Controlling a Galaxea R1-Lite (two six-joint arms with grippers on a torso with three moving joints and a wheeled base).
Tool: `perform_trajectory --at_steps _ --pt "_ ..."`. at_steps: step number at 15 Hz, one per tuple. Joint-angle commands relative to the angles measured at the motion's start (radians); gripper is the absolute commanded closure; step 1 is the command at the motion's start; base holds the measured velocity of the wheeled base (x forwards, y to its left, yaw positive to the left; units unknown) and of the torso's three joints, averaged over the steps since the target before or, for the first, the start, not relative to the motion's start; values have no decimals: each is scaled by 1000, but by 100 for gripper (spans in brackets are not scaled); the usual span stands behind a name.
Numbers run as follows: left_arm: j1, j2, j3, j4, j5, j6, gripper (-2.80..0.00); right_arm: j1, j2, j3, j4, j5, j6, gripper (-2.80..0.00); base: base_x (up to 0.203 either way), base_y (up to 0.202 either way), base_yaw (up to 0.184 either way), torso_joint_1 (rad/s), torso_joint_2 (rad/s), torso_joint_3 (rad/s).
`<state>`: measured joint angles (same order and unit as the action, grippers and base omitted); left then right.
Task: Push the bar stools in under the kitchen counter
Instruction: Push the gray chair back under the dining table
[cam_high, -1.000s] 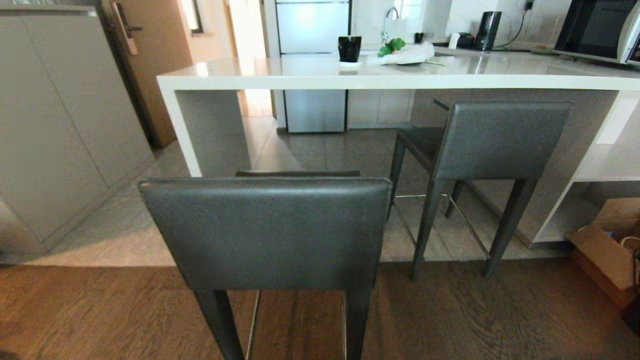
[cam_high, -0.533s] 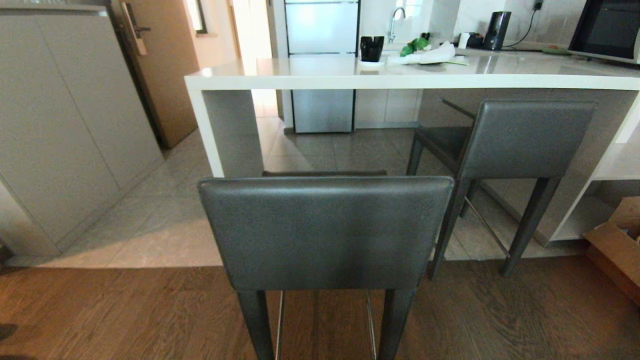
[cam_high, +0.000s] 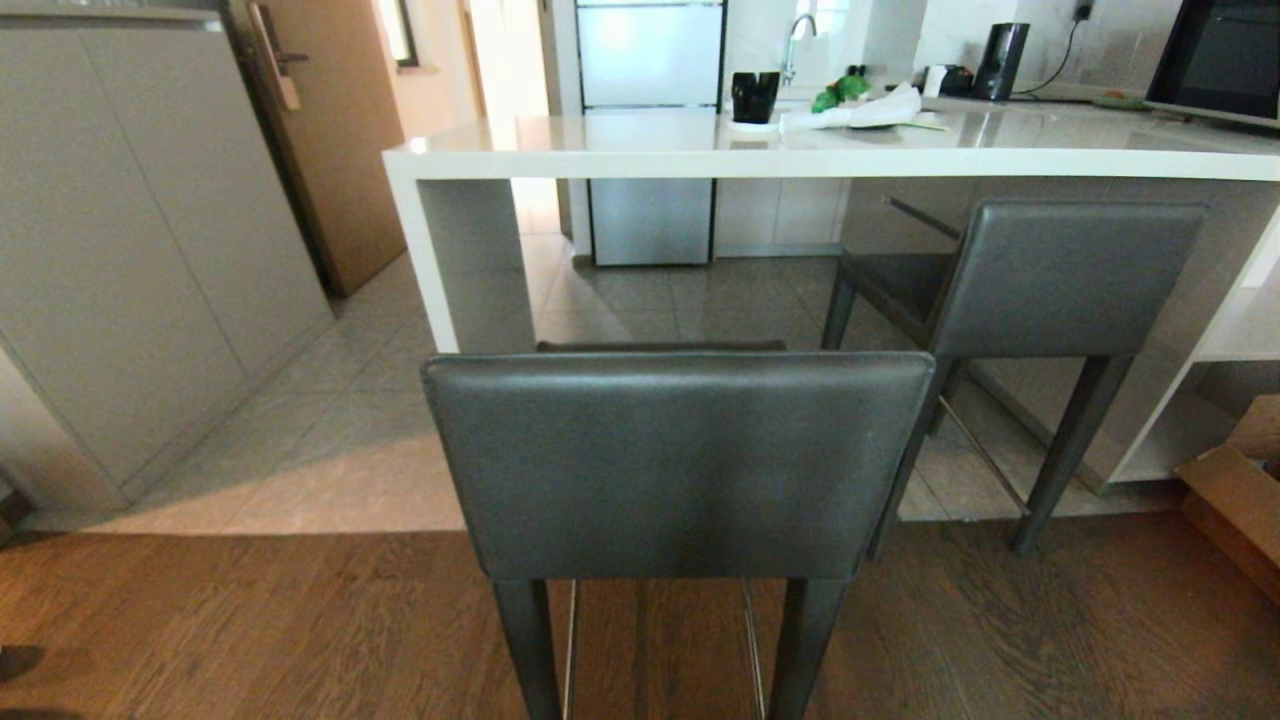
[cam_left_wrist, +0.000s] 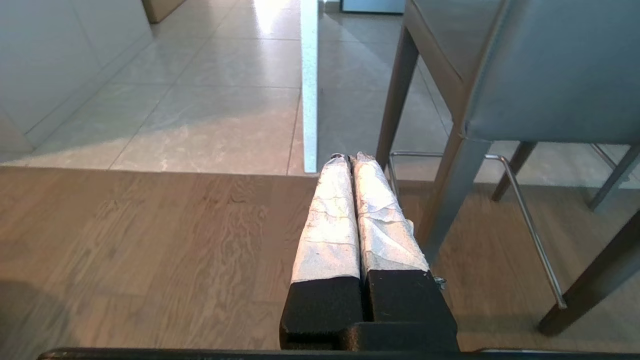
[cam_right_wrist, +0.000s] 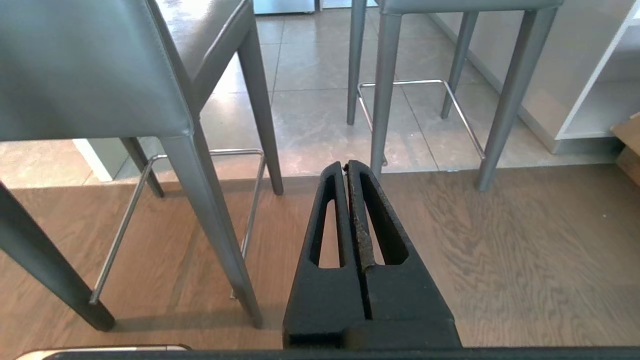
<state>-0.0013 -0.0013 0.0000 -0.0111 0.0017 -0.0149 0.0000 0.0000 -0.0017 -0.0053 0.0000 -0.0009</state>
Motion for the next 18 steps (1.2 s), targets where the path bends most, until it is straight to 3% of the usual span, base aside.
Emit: perform_trajectory --at_steps 1,3,5,8,12,15,18 --pt "0 1 2 -1 0 0 0 0 2 0 -1 0 -1 0 0 0 0 0 0 0" --pt "0 1 1 -3 -8 15 0 0 2 -1 1 0 -4 0 0 0 0 0 0 0" --pt "0 29 -80 -16 -29 -1 0 0 17 -67 5 -1 0 0 0 0 0 0 0 0" --pt "-12 300 -223 -87 -61 -61 0 1 207 -179 -8 -6 16 0 0 0 0 0 0 0" --pt "-22 798 -264 -490 -80 -35 0 0 599 -242 -283 -13 47 0 0 0 0 0 0 0" --pt "-41 1123 -295 -786 -88 -19 0 3 867 -293 -557 -24 -26 0 0 0 0 0 0 0" --pt "-86 1369 -313 -1058 -90 -9 0 40 1070 -351 -741 -28 -72 0 0 0 0 0 0 0"
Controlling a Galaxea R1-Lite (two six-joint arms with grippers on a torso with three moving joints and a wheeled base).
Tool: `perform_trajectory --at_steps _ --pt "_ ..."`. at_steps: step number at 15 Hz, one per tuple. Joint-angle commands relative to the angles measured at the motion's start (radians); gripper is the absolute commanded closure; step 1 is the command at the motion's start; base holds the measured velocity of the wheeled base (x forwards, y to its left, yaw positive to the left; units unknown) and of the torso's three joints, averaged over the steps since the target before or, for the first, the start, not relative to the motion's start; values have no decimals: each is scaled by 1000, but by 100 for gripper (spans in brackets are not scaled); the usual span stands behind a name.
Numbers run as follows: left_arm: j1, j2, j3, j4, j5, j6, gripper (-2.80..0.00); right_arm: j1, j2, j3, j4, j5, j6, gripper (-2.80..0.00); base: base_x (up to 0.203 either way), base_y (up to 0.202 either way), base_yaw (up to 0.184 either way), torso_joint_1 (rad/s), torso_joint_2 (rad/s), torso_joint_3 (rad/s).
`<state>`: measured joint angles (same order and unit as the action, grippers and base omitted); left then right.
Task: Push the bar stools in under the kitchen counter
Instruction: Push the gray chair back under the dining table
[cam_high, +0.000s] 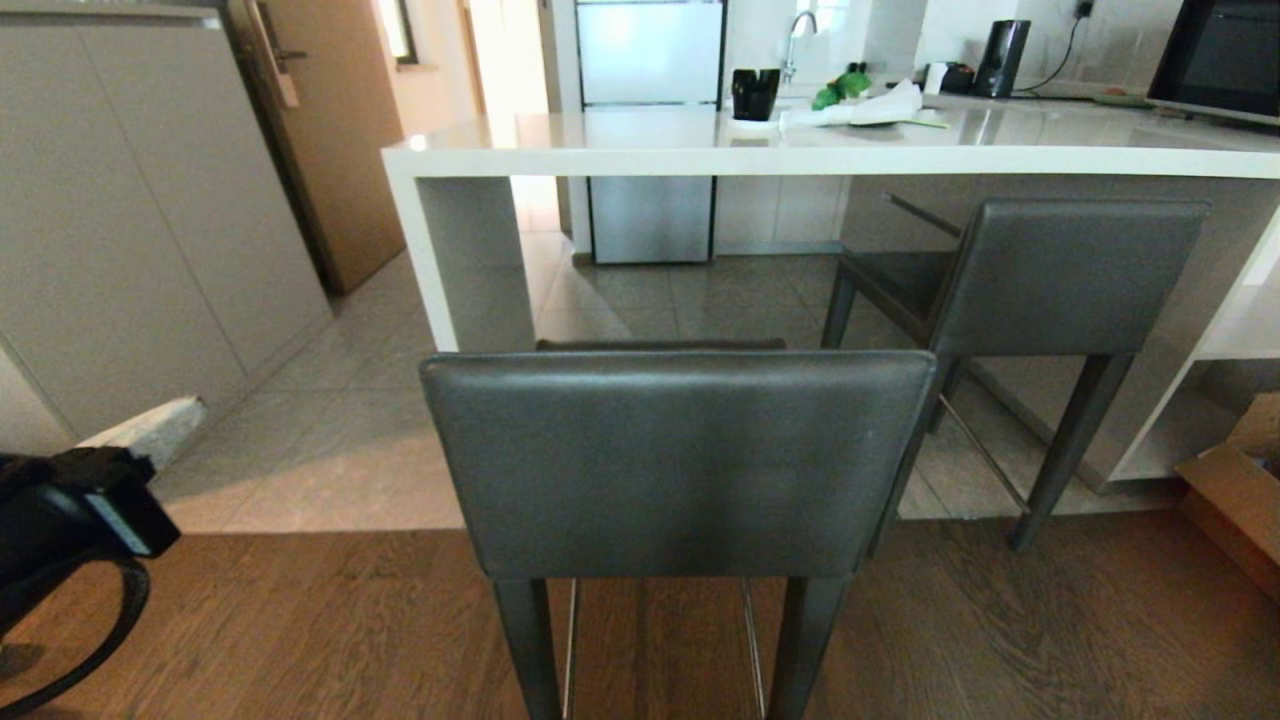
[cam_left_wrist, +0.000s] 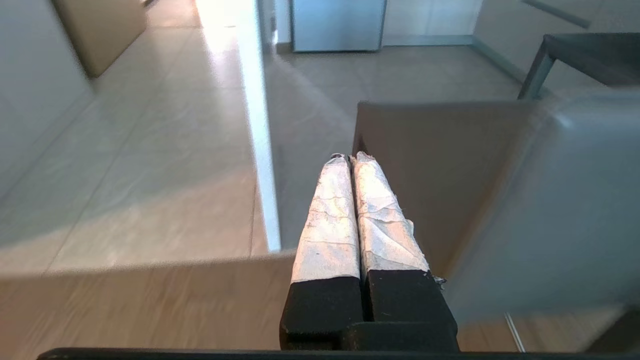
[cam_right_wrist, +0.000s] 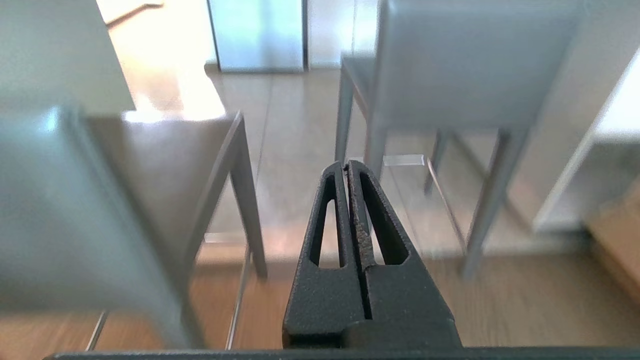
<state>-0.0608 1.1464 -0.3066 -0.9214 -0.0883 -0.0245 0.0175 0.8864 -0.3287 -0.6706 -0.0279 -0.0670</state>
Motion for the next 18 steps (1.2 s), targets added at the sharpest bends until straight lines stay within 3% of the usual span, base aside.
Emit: perform_trajectory --at_steps 1,4,9,18 --pt "-60 277 0 -215 2 3 0 60 244 -28 -122 -2 -9 0 0 0 0 0 0 0" --pt "-127 412 11 -311 12 3 0 160 417 -40 -273 -11 -16 0 0 0 0 0 0 0" --pt "-154 649 10 -584 72 5 0 375 591 -79 -441 -134 -17 0 0 0 0 0 0 0" --pt "-180 728 -58 -609 98 5 0 390 672 -83 -501 -145 -14 0 0 0 0 0 0 0"
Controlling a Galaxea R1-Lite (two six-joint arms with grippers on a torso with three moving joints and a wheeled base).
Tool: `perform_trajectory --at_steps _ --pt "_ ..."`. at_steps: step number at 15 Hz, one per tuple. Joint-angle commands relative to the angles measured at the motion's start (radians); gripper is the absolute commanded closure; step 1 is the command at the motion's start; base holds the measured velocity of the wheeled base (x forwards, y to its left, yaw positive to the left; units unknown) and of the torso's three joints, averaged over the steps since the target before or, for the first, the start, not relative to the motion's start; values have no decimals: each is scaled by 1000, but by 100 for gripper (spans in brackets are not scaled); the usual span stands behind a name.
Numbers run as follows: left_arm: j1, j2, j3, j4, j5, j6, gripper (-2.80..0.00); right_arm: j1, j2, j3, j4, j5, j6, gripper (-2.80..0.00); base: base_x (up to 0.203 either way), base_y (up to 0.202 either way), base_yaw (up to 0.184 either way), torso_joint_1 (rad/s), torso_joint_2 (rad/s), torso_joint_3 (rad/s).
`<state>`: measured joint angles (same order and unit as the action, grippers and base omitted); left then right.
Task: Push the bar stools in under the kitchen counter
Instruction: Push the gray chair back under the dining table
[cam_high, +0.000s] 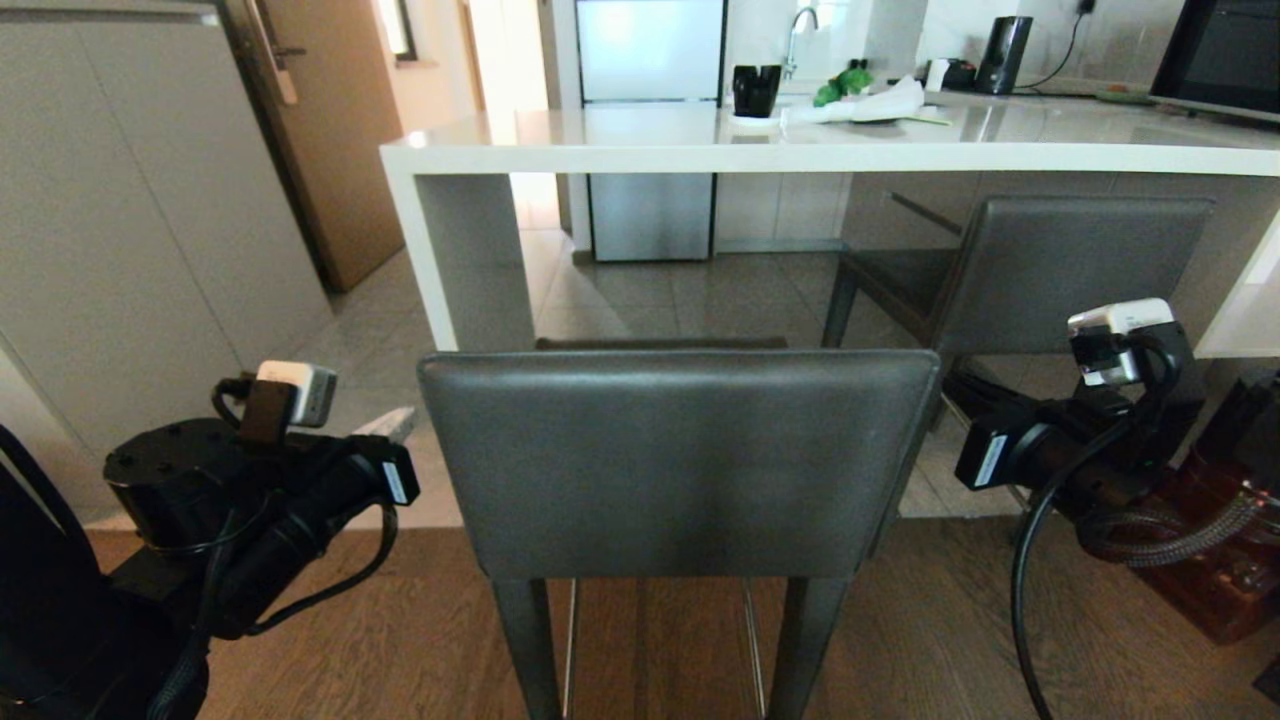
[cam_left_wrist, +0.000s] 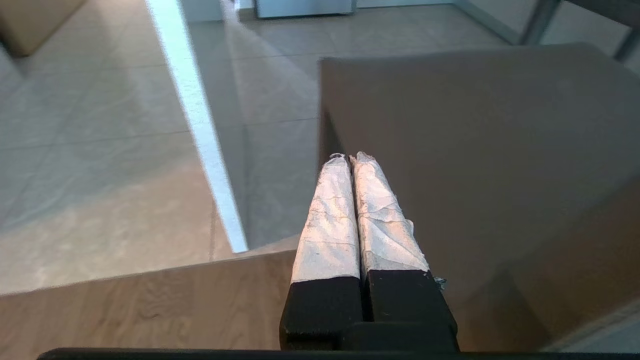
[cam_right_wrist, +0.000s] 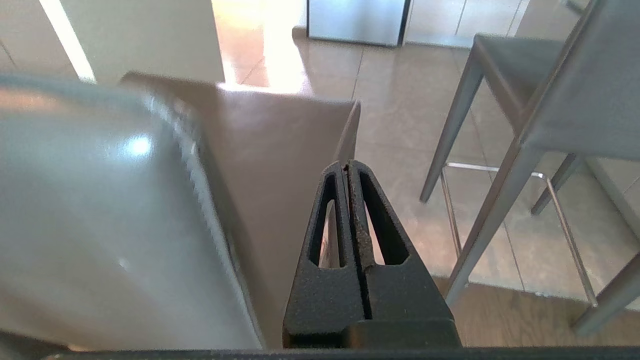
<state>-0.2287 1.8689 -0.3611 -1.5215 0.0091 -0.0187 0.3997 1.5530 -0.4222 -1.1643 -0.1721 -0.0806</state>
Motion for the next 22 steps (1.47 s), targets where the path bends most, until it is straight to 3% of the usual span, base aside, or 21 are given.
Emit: perform_trajectory --at_steps 1,5,11,19,22 --pt "-21 16 -7 -9 1 -1 0 17 7 24 -18 -1 -1 0 0 0 0 0 0 0" --pt "-36 66 -85 -9 45 2 0 2 48 33 -59 2 -2 0 0 0 0 0 0 0" --pt "-93 83 -153 -9 49 9 0 1 144 0 -71 3 -9 0 0 0 0 0 0 0" --pt "-192 121 -194 1 128 8 0 15 261 -203 -97 -33 -36 0 0 0 0 0 0 0" --pt "-202 136 -199 1 152 10 0 11 283 -212 -98 -33 -47 0 0 0 0 0 0 0"
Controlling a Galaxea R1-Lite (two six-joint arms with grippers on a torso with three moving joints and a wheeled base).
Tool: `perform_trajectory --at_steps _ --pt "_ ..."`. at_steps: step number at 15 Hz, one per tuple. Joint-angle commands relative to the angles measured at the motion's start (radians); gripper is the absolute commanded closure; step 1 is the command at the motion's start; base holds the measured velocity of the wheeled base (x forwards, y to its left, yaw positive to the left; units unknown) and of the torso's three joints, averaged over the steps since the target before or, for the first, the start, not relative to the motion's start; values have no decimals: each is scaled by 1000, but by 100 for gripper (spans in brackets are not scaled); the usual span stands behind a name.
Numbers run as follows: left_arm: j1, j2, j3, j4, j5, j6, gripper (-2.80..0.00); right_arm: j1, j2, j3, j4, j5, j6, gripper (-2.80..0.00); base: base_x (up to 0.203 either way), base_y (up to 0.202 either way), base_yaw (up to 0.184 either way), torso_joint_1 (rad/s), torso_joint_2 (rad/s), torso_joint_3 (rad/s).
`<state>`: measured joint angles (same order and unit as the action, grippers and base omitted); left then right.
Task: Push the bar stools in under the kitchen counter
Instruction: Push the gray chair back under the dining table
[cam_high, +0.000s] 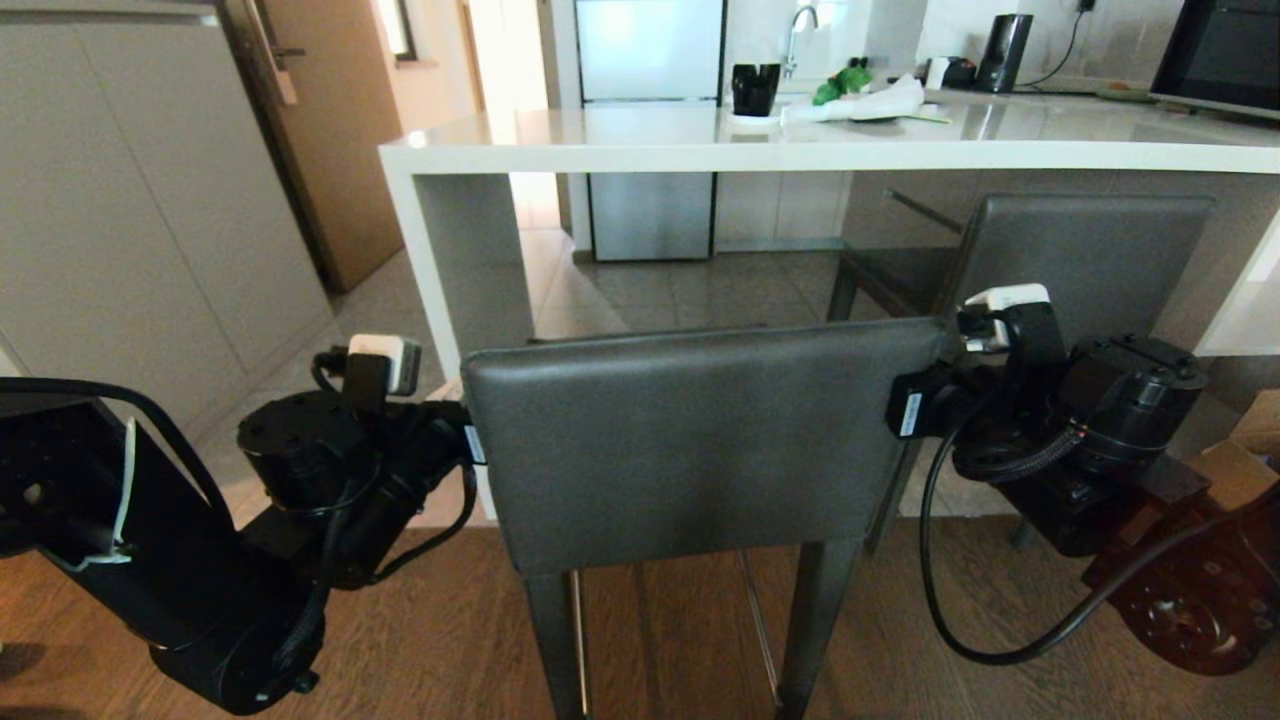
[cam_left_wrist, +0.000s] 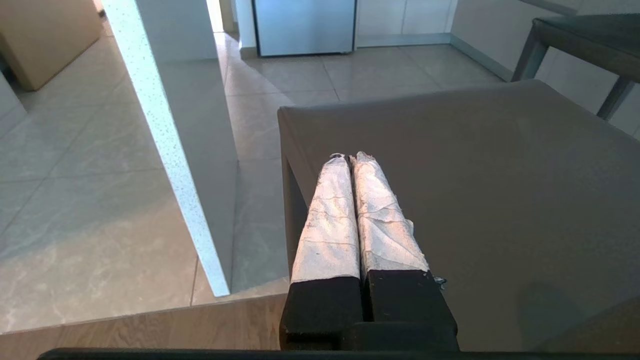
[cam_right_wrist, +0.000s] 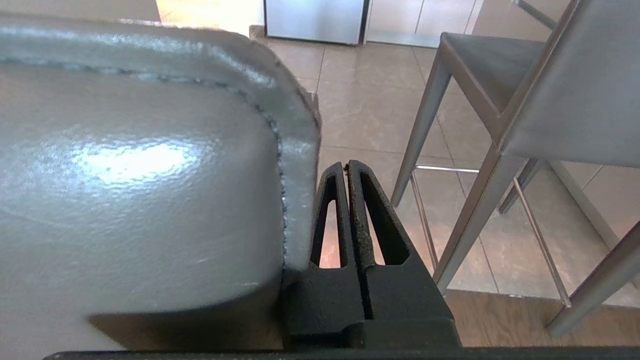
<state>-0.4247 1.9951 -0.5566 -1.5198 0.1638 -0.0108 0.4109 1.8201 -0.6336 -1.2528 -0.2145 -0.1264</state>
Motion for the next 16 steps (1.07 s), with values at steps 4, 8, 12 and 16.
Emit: perform_trajectory --at_steps 4,8,12,16 --pt "16 27 -38 30 3 3 0 0 9 107 -19 11 -5 0 0 0 0 0 0 0" --pt "36 54 -185 136 5 3 0 6 11 147 -51 16 -20 0 0 0 0 0 0 0" --pt "68 127 -359 254 6 5 0 25 37 138 -51 18 -33 0 0 0 0 0 0 0" --pt "85 151 -355 253 33 23 0 23 79 87 -60 16 -26 0 0 0 0 0 0 0"
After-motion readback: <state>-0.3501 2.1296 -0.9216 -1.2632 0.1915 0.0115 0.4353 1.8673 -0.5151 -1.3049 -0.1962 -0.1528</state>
